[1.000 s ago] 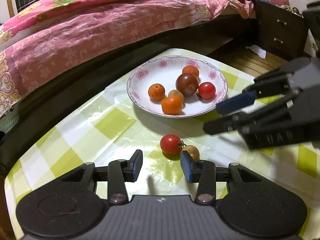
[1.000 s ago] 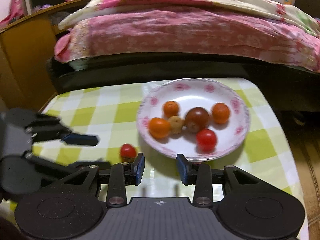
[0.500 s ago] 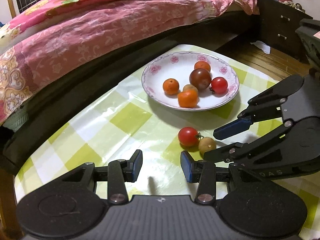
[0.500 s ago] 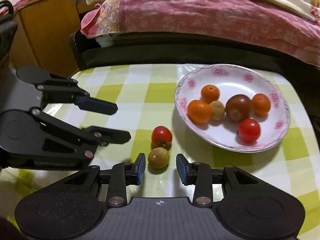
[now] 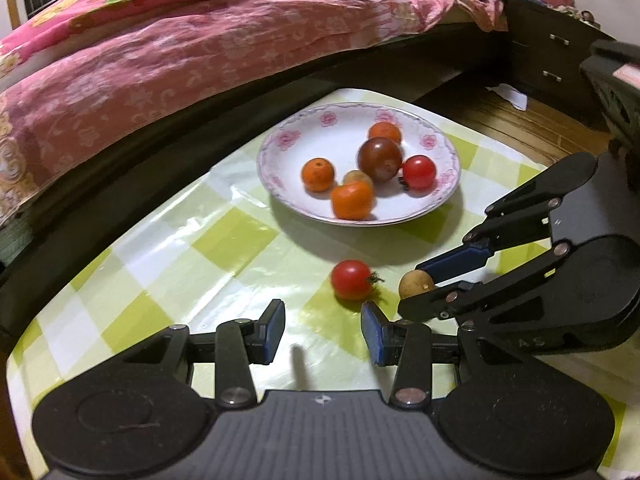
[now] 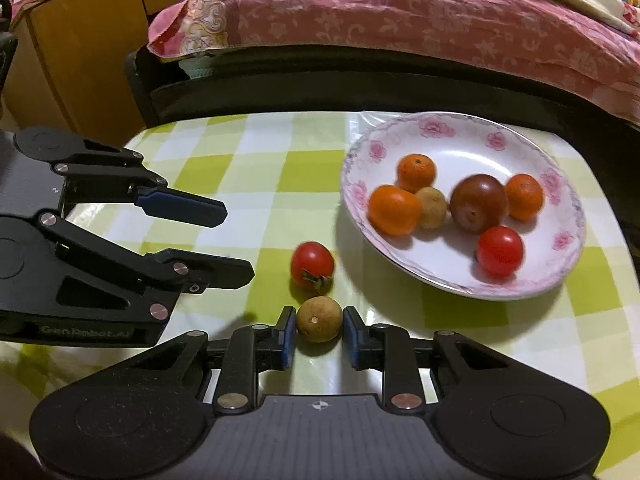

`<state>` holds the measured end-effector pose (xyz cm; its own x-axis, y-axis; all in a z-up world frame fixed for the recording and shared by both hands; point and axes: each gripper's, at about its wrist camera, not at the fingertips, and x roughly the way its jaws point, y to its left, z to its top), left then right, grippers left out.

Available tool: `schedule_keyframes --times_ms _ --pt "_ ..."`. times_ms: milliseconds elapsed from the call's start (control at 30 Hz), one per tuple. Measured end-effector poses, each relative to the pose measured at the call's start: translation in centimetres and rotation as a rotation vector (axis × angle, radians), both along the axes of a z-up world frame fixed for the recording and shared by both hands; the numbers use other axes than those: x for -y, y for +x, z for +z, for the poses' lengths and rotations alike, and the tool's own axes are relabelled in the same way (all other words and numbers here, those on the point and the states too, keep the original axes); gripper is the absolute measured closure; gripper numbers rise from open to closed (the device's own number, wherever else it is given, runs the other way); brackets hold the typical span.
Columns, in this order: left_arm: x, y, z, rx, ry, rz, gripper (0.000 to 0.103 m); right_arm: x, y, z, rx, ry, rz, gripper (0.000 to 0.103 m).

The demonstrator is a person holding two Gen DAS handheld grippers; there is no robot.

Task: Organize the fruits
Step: 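Grasp the longan with the right gripper while the left gripper grasps the cherry tomato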

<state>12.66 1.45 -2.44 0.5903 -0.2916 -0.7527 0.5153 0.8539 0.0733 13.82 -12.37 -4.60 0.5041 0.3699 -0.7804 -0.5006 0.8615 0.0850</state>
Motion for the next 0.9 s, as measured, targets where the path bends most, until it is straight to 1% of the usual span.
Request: schedule_keyframes --times_ms 300,533,667,833,900 --pt "2.2 1.5 -1.2 0.004 0.002 0.004 0.053 3.0 -0.4 0.4 -0.01 -0.004 -0.077 0.081" --pt "3.6 2.4 -2.4 -0.001 0.016 -0.006 0.053 4.0 -0.6 0.6 -0.009 0.0 -0.094 0.081" --pt "3.5 2.4 -2.3 0.003 0.001 0.004 0.054 4.4 -0.5 0.6 -0.009 -0.002 -0.107 0.081" --pt "3.2 1.8 -2.3 -0.002 -0.009 0.009 0.06 4.7 -0.2 0.4 -0.013 -0.008 -0.118 0.081" --pt "3.1 1.5 -2.3 0.0 -0.01 0.008 0.066 4.7 -0.2 0.3 -0.015 -0.012 -0.113 0.081"
